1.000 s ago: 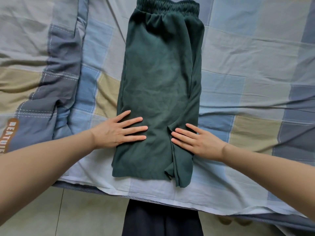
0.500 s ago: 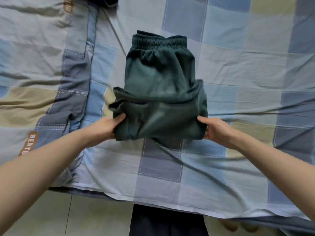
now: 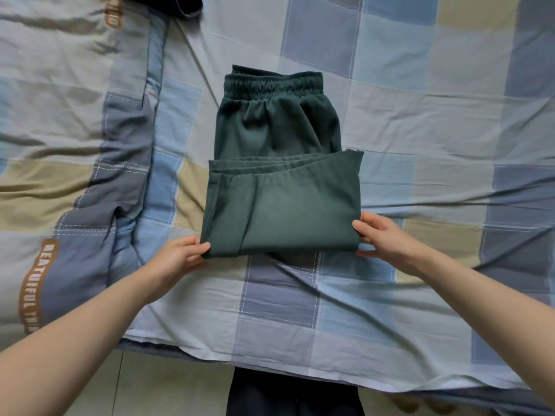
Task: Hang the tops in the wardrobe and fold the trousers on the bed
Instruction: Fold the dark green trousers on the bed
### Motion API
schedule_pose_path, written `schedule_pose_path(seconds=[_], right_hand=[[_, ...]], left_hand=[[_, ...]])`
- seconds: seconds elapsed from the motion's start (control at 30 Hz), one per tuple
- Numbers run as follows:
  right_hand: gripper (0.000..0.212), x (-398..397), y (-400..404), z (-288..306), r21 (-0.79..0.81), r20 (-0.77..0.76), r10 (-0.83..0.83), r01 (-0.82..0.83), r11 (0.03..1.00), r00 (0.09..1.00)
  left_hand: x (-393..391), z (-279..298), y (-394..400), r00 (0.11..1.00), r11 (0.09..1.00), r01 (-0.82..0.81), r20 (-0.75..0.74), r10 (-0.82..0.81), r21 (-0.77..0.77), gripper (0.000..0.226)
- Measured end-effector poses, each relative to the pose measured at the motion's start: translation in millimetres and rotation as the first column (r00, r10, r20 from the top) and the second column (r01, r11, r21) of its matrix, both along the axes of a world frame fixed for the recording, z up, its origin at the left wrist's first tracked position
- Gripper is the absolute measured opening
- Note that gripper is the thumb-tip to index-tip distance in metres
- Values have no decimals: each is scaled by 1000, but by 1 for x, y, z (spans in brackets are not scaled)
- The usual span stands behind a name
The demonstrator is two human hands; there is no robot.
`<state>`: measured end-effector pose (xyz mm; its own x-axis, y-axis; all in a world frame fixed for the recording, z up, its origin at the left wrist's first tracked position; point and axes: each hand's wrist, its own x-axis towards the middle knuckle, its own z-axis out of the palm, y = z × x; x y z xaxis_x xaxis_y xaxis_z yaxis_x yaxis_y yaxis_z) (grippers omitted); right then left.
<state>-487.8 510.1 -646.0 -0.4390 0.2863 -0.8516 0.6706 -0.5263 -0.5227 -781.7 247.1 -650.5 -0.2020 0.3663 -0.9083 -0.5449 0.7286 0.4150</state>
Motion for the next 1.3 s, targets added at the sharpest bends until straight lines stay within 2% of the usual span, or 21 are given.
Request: schedule_pose_path(seconds=[0.1,0.17,0.23,0.33,0.37,0.4,0.43,0.47,0.5,0.53,0.6,0.63,0.67,0.73,0.77,0.83,0.93,1.03,1.13,1.2,1.3], right_hand=[[21,14,-1,1,-57,34,152,-150,987,988],[18,21,-3,3,-84,101,280,-272,959,955],[17,22,-6,4,-24,163,362,-363,931,918],[18,19,-4,4,337,210,217,-279,899,953],[28,17,1,5,472,205,205,-281,835,957],[42,17,9,6,575,209,273,-344,742,939],[54,16,16,8,650,248,387,-449,613,888],[63,15,22,9,703,332,496,-562,436,802],[67,11,28,12,742,440,562,-636,210,700],[67,7,31,14,759,533,587,-650,-15,609],[63,0,34,15,728,638,630,-612,-309,442],[62,-1,35,12,708,669,654,-572,-414,354],[62,-1,36,6,694,687,674,-522,-497,272],[66,-2,42,-5,670,704,697,-454,-587,138],[66,-4,46,-9,650,717,691,-447,-614,92],[64,-12,51,-18,604,755,654,-424,-674,36],[64,-22,54,-29,570,786,618,-376,-730,-8],[63,-24,50,-36,577,786,618,-392,-717,26],[66,-32,47,-37,580,787,617,-382,-719,34],[66,-37,48,-38,596,778,628,-362,-717,37],[66,-41,46,-34,595,779,626,-358,-719,37]], left_hand=[[5,4,-10,999,999,10,35,-9,-43,3],[7,5,-12,997,995,80,13,-79,-60,22],[7,6,-12,981,979,192,-25,-194,-70,29],[-4,9,-5,937,945,312,-132,-324,-101,20],[-11,9,-1,888,912,393,-208,-410,-121,19],[-18,9,2,816,858,495,-266,-513,-137,19],[-24,11,7,728,787,598,-308,-613,-152,19],[-28,12,11,606,683,707,-341,-718,-181,20],[-31,14,15,431,559,792,-425,-796,-245,24],[-34,13,20,198,445,830,-569,-798,-335,31],[-37,11,34,-239,360,804,-811,-534,-474,47],[-37,11,43,-393,333,793,-846,-360,-510,51],[-39,10,53,-508,244,796,-830,-231,-555,54],[-43,5,70,-683,-12,730,-729,-49,-683,67],[-43,0,78,-727,-126,678,-686,27,-724,76],[-43,-12,97,-762,-267,584,-631,144,-766,84],[-45,-26,113,-761,-392,518,-619,195,-760,79],[-57,-37,106,-751,-375,553,-640,163,-744,72],[-68,-40,98,-726,-342,603,-673,139,-721,80],[-72,-39,101,-708,-358,612,-690,151,-705,86],[-74,-37,109,-709,-363,600,-684,172,-713,82]])
